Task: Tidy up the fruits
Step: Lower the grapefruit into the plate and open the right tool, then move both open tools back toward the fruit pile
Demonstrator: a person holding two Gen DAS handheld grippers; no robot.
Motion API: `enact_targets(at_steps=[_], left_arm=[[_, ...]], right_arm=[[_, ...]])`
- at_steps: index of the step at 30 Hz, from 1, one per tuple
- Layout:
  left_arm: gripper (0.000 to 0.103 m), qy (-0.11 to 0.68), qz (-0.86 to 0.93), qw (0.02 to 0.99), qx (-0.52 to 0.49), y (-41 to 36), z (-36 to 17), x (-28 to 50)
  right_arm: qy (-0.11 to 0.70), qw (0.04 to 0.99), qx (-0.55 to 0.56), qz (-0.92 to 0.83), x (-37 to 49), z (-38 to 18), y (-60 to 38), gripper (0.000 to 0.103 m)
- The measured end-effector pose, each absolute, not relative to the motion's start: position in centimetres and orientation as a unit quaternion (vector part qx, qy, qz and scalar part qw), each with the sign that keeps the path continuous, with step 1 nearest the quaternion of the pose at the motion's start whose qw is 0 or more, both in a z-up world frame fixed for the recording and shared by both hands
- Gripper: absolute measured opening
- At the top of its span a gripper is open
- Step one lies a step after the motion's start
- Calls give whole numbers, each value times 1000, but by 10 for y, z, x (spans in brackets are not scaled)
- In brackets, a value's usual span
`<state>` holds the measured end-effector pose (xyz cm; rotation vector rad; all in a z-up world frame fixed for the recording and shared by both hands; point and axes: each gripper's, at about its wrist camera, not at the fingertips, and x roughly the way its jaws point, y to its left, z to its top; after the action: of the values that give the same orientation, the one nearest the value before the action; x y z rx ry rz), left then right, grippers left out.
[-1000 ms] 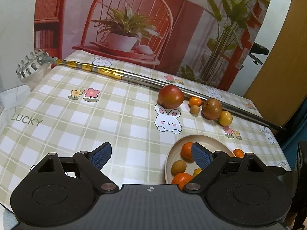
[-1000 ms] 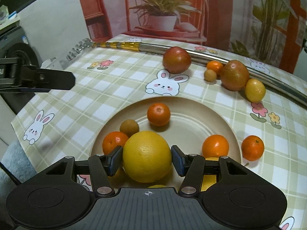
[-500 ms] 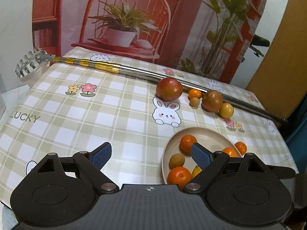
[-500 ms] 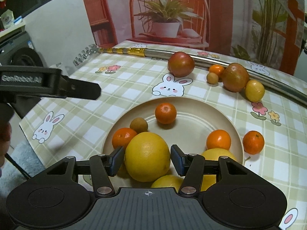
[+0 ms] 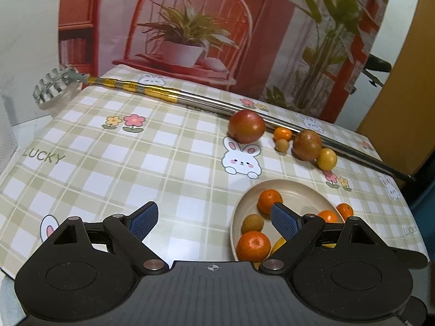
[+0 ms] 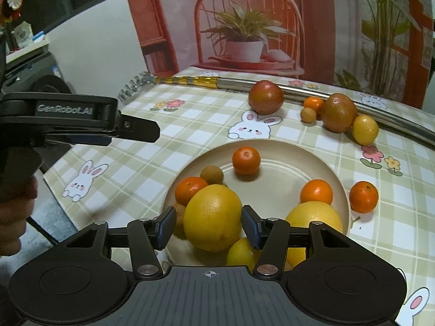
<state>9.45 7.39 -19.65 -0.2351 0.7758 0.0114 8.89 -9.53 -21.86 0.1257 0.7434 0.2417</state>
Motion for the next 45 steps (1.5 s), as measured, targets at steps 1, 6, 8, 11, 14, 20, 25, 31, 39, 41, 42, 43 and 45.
enact_targets(at_steps=[1, 6, 8, 11, 14, 20, 25, 31, 39, 41, 42, 43, 45], left_arm=[[92, 377, 9, 919, -116, 74, -196, 94], [92, 376, 20, 920, -111, 70, -195, 93], [92, 375, 21, 920, -109, 68, -194, 92], [92, 375, 21, 921, -107, 66, -194, 90], [92, 376, 20, 921, -106, 64, -194, 89], [92, 375, 18, 921, -101, 62, -194, 88], [92, 376, 20, 921, -101, 62, -194, 88], [92, 378, 20, 920, -99, 62, -194, 88], [92, 381, 19, 919, -98, 62, -196, 89], [92, 380, 18, 920, -98, 62, -196, 89], [92, 379, 17, 920, -98, 62, -196, 89], [92, 378, 17, 920, -98, 62, -196, 89], [91, 376, 16, 921, -99, 63, -196, 89]], right_arm=[[361, 923, 59, 121, 88, -218, -95, 50], [355, 924, 69, 123, 85, -219, -98, 50], [349, 927, 73, 120, 83, -218, -101, 50], [340, 930, 78, 115, 81, -217, -105, 50], [335, 932, 84, 111, 79, -217, -109, 50], [321, 937, 101, 97, 74, -217, -118, 52], [308, 941, 111, 84, 70, -217, -125, 53], [306, 942, 115, 80, 69, -218, -128, 54], [307, 941, 117, 80, 70, -219, -127, 54], [308, 941, 117, 80, 70, -220, -127, 54], [308, 941, 117, 80, 70, -220, -127, 54], [307, 941, 116, 79, 69, -220, -127, 54], [303, 943, 111, 76, 69, -219, -127, 54]])
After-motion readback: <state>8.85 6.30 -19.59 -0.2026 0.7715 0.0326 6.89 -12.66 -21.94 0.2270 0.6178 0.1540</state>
